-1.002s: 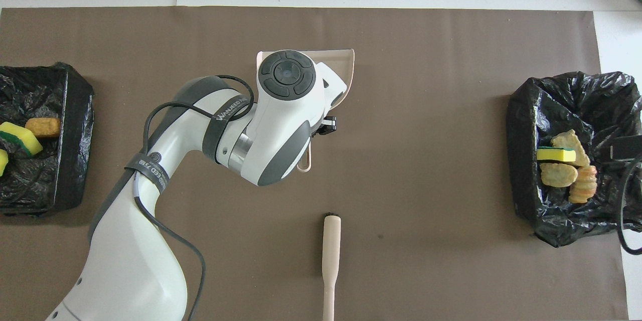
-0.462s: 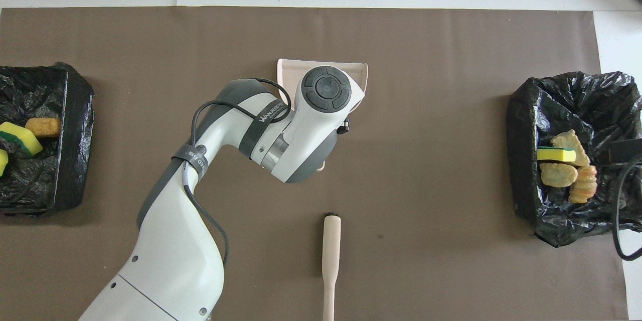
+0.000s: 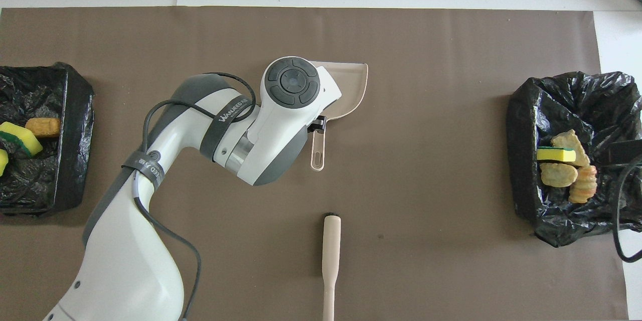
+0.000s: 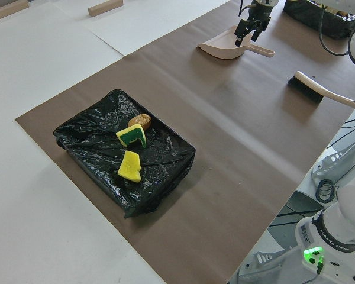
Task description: Sweep and dump trash in bin
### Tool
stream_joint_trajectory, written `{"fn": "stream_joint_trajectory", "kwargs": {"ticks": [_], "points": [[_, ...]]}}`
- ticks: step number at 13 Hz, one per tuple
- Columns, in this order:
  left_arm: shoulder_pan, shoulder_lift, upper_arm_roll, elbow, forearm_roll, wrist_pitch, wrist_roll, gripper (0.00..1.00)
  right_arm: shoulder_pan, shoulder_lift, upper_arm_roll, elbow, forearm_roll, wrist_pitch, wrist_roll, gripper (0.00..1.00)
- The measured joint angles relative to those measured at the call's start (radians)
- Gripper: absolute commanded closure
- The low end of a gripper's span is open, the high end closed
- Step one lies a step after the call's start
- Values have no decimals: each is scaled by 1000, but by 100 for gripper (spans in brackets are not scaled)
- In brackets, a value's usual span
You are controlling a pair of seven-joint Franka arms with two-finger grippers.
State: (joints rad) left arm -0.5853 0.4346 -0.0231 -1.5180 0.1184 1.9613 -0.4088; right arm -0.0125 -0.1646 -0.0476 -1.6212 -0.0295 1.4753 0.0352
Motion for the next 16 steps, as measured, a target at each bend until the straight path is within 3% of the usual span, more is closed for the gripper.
{"fn": "stream_joint_trajectory", "kwargs": {"ticks": [3, 8, 13, 16], "points": [[59, -116, 3, -85, 1, -43, 29, 0, -3, 0, 0, -1, 2, -1, 0, 0], [204, -324, 5, -193, 2, -111, 232, 0, -6, -2, 5, 0, 2, -21, 0, 0], [345, -487, 11, -191, -47, -230, 401, 0, -6, -8, 10, 0, 3, -21, 0, 0], [426, -525, 15, -129, -85, -325, 494, 0, -6, -8, 10, 0, 3, -21, 0, 0]]}}
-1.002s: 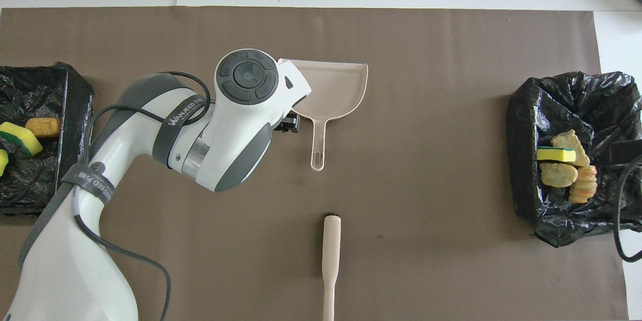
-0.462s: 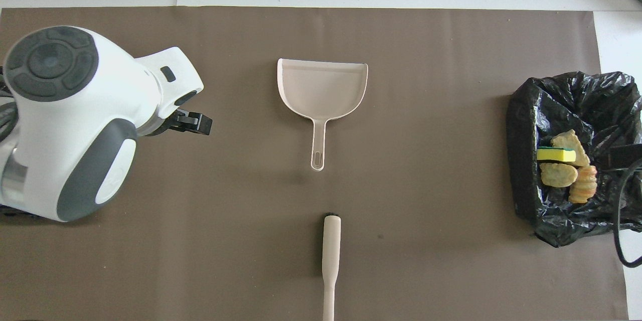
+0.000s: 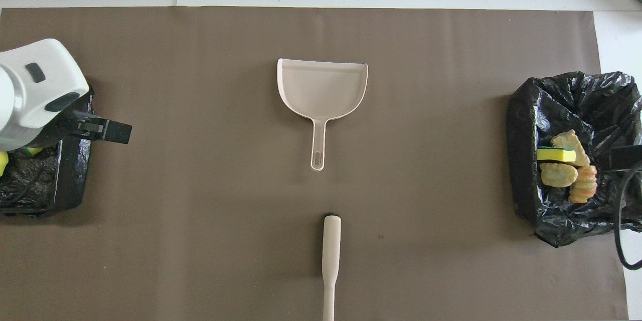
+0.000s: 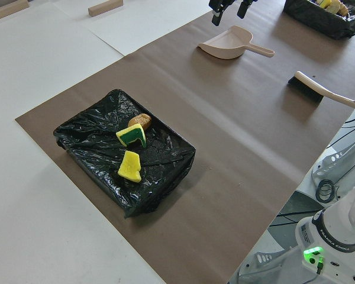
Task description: Sweep and dump trash in bin
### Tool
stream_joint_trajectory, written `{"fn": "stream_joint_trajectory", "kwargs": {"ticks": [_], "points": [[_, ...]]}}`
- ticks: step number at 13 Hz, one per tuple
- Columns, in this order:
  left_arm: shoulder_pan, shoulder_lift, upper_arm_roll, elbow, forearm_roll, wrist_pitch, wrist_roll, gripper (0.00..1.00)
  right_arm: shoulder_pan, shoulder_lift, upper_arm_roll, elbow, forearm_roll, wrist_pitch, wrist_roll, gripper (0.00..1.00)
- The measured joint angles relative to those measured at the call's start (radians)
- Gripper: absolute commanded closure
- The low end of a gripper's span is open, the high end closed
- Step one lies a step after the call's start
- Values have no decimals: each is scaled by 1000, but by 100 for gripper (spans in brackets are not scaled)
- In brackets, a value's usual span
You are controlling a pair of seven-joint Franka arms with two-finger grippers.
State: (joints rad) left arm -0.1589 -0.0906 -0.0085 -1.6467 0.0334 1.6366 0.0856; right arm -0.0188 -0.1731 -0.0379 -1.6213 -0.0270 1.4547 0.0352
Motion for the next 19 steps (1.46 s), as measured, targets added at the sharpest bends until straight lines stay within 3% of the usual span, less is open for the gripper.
{"fn": "stream_joint_trajectory", "kwargs": {"ticks": [4, 8, 19], "points": [[89, 2, 1, 89, -38, -91, 99, 0, 0, 0, 0, 0, 0, 0, 0, 0], [99, 31, -5, 157, -40, -125, 109, 0, 0, 0, 0, 0, 0, 0, 0, 0], [99, 36, -18, 168, -40, -139, 42, 0, 0, 0, 0, 0, 0, 0, 0, 0]]}}
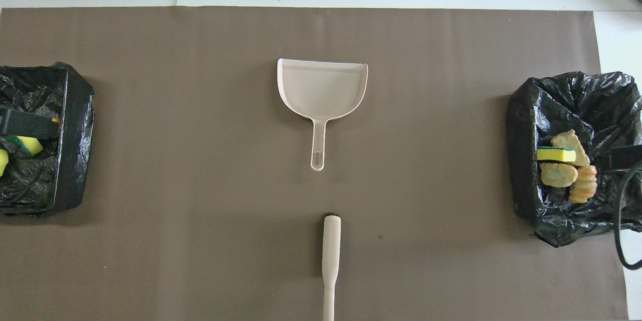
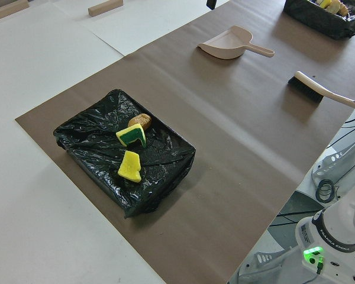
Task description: Sweep and dump trash in bin
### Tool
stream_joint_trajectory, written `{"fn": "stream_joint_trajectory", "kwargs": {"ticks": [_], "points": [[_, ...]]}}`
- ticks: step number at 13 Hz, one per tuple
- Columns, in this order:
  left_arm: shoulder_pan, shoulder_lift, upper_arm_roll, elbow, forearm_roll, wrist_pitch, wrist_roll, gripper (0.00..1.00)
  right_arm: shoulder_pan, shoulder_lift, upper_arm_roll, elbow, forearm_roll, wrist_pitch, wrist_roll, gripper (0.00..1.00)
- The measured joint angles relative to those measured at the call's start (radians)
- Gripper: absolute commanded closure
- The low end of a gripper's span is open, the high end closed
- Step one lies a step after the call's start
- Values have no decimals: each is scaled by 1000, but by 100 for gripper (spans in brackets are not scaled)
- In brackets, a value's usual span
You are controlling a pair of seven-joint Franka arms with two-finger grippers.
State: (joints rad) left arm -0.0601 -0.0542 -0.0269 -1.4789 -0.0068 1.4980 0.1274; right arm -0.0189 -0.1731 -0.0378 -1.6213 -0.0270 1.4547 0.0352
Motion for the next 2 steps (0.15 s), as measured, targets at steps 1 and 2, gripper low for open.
{"fn": "stream_joint_trajectory", "kwargs": {"ticks": [1, 2], "points": [[0, 0, 0, 0, 0, -2, -3, 0, 0, 0, 0, 0, 0, 0, 0, 0], [0, 0, 1, 0, 0, -6, -4, 0, 0, 0, 0, 0, 0, 0, 0, 0]]}}
